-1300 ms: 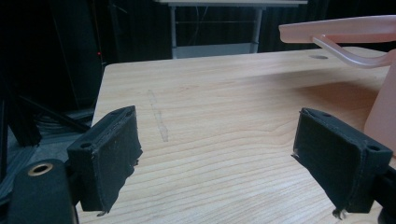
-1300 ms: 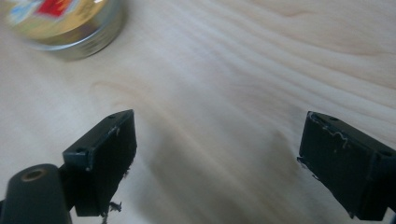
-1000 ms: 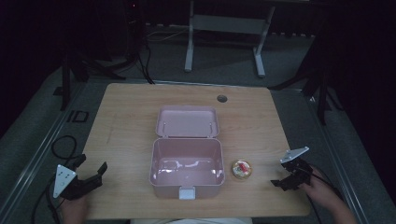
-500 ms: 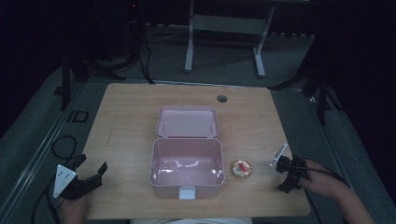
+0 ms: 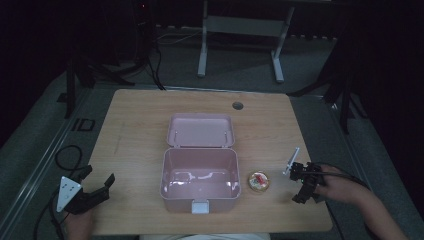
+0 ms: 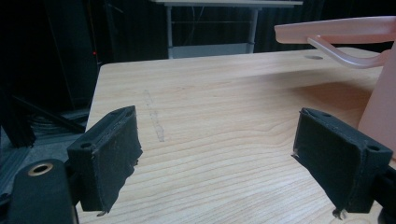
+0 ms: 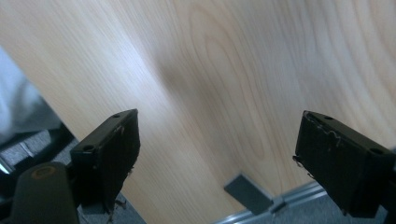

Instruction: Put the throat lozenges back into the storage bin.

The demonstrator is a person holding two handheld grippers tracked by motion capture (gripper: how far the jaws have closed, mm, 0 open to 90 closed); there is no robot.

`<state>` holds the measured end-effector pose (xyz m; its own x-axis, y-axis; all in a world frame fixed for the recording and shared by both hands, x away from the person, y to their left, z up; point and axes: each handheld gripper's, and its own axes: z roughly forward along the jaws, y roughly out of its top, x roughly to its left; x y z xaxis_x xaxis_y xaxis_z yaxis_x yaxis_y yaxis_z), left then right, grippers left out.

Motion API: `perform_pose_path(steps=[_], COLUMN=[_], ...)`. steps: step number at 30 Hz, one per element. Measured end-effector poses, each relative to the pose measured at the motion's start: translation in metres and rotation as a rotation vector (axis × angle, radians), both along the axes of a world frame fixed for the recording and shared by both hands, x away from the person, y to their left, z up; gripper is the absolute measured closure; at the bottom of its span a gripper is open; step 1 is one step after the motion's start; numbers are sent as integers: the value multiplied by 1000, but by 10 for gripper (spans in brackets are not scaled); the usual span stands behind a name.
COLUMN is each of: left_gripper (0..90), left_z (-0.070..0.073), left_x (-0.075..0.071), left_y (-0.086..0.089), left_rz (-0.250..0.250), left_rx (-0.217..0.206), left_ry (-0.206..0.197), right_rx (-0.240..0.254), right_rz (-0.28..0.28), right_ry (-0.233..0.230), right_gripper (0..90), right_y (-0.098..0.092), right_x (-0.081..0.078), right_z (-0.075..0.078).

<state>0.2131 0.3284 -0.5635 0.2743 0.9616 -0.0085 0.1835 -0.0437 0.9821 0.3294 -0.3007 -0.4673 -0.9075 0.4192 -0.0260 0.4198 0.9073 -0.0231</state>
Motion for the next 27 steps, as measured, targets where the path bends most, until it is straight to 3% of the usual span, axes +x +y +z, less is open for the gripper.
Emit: perform_pose_path(steps=[5,12,20,27], left_gripper=[149,149,149,149], left_z=[0,0,0,0], left_x=[0,0,0,-1], left_y=[0,1,1,1], left_rz=[-3,-7,-11,-16], left_rx=[-4,-7,-13,-13], left_ry=[-1,-2,-5,-5], right_rx=[14,18,80,70], right_rz=[36,86,172,191], right_ry=[29,33,28,30], right_gripper=[132,133,130,131], right_y=[20,46,82,97], right_x=[7,13,19,28], right_z=[6,9,21,17])
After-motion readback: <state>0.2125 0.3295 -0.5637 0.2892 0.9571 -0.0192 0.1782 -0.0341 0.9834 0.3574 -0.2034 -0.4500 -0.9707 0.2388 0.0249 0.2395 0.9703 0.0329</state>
